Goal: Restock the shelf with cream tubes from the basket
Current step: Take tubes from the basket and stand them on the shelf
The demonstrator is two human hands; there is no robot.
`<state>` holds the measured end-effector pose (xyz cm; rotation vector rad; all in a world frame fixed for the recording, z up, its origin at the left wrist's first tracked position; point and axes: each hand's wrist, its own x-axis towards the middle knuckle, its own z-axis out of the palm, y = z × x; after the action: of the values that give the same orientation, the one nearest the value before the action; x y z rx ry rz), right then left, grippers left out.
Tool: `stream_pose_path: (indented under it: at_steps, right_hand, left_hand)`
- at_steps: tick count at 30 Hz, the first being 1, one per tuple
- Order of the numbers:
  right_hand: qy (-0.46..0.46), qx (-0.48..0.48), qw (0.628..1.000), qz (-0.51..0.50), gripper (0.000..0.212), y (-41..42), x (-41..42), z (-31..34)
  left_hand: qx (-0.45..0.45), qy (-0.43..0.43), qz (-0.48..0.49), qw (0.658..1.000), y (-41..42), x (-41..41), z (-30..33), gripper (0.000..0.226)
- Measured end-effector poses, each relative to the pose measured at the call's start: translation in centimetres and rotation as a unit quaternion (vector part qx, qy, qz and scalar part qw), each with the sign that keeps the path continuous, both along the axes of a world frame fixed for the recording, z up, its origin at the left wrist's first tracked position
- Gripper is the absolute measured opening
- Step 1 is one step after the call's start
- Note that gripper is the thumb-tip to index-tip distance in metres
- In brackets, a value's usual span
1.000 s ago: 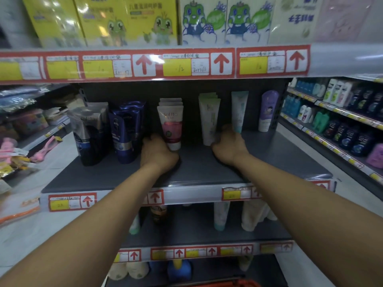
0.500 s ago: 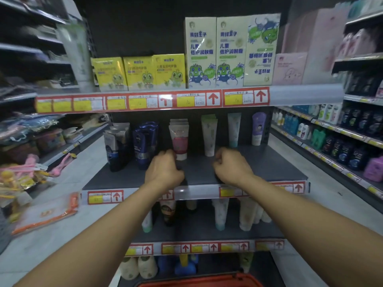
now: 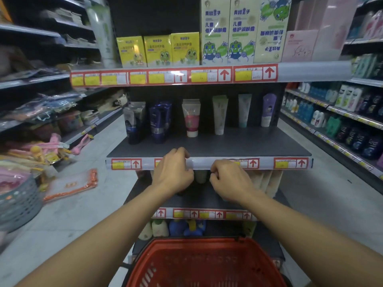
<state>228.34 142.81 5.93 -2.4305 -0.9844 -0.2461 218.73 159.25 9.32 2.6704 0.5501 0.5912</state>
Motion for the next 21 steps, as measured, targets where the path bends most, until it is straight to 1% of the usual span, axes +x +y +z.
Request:
stream_pose_path:
  at_steps: [2, 4, 7, 10, 12, 15, 18, 21]
  right_hand:
    - [0.015, -0.007, 1.000, 0.011, 0.005, 0.0, -1.0, -2.0]
    - [0.008, -0.027, 0.999, 0.023, 0.008, 0.0, -1.6, -4.2]
    - [0.001, -0.068, 0.997, 0.038, 0.016, 0.1, -2.5, -7.6]
    - [0.017, -0.120, 0.992, 0.039, 0.019, 0.1, -3.3, -10.8]
    - [0.042, -0.139, 0.989, 0.039, 0.020, 0.0, -3.7, -13.0]
    - [0.095, -0.168, 0.980, 0.041, 0.021, -0.5, -4.2, -16.7]
    - [0.137, -0.212, 0.967, 0.037, 0.025, -1.1, -4.9, -20.5]
    - [0.181, -0.233, 0.955, 0.021, 0.024, -2.1, -5.3, -24.7]
  left_hand:
    - [-0.003, 0.006, -0.006, 1.000, -0.2, -0.9, -1.7, 0.036]
    - [-0.005, 0.016, -0.005, 1.000, -0.4, -1.7, -3.5, 0.029]
    - [-0.010, 0.053, -0.003, 0.999, -0.5, -2.7, -6.8, 0.030]
    - [-0.037, 0.105, 0.000, 0.994, -0.6, -3.5, -10.5, 0.034]
    - [-0.064, 0.133, 0.006, 0.989, -0.6, -4.1, -13.0, 0.031]
    - [-0.079, 0.182, 0.011, 0.980, -0.6, -4.7, -17.3, 0.023]
    - [-0.104, 0.233, 0.012, 0.967, -0.6, -5.3, -21.4, 0.022]
    - [-0.138, 0.269, 0.020, 0.953, -0.4, -5.9, -25.3, 0.021]
